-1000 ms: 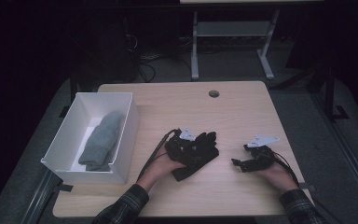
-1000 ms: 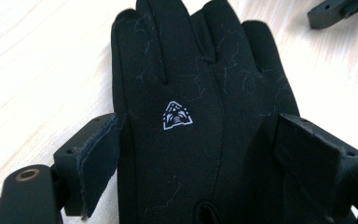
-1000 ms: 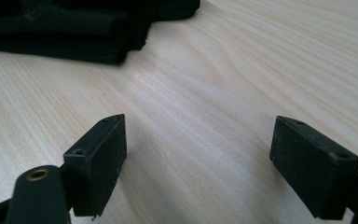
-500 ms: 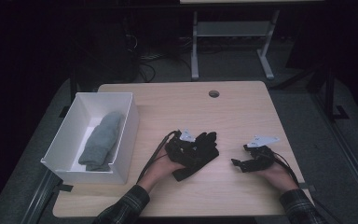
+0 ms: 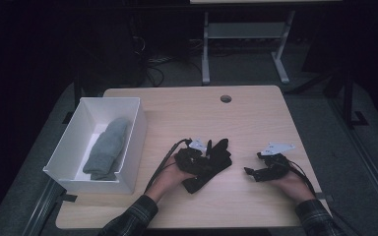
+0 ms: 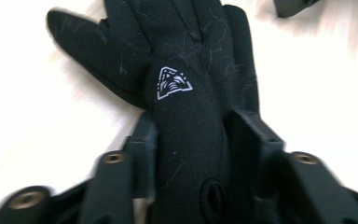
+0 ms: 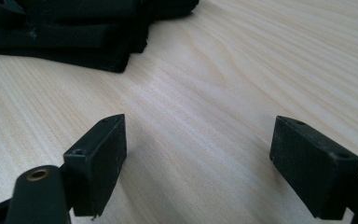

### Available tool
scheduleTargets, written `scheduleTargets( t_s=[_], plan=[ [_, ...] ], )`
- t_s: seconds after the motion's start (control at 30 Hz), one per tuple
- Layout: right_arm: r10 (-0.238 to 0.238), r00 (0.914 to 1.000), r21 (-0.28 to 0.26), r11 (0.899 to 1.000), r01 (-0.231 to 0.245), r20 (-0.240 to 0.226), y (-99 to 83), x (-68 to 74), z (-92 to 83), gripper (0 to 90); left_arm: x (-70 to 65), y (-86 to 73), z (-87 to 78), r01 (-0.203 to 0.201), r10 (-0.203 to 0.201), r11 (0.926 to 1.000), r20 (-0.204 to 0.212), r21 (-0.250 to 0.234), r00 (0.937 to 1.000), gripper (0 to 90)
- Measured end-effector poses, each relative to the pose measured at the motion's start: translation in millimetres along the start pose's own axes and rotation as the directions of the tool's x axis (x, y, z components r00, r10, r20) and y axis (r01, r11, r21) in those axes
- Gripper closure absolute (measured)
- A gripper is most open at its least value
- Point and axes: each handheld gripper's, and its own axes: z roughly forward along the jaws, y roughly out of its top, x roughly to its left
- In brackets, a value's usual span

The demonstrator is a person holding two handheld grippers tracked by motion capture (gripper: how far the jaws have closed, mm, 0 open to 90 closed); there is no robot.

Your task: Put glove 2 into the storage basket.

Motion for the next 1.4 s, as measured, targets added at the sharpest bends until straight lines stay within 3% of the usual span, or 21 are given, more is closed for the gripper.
scheduleTargets(
  t_s=[0.13, 0.2, 0.4, 0.8, 1.17, 1.4],
  plan=[
    [0.000, 1.0000, 0.000, 1.000, 0.000, -0.001, 0.0, 0.0, 0.0, 18.6, 0.6, 2.3, -2.6, 0.048, -0.048, 0.9989, 0.018, 0.000, 0.9987, 65.3],
    [-0.001, 1.0000, 0.000, 1.000, 0.001, -0.001, 0.0, 0.0, 0.0, 18.5, 0.3, 4.4, -6.0, 0.033, -0.033, 0.9993, 0.015, 0.020, 0.9993, 66.2],
    [0.000, 1.0000, 0.001, 1.000, 0.000, -0.002, 0.0, 0.4, 0.1, 17.7, -3.6, 13.6, -21.4, 0.059, -0.059, 0.9982, 0.015, 0.003, 0.9981, 67.0],
    [0.001, 1.0000, 0.000, 1.000, -0.001, -0.001, 0.0, 0.6, 1.1, 14.8, 2.7, 39.5, -77.5, 0.116, -0.118, 0.9925, -0.038, -0.039, 0.9923, 67.0],
    [0.002, 1.0000, 0.004, 1.000, -0.002, 0.002, 0.1, 0.4, 0.9, 14.3, 15.8, 56.7, -136.8, 0.108, -0.112, 0.9932, -0.089, -0.042, 0.9897, 67.0],
    [0.004, 1.0000, 0.003, 1.000, -0.004, 0.002, 0.2, 0.5, 0.9, 14.4, 24.8, 59.3, -169.6, 0.132, -0.140, 0.9887, -0.118, -0.071, 0.9832, 67.0]
  ],
)
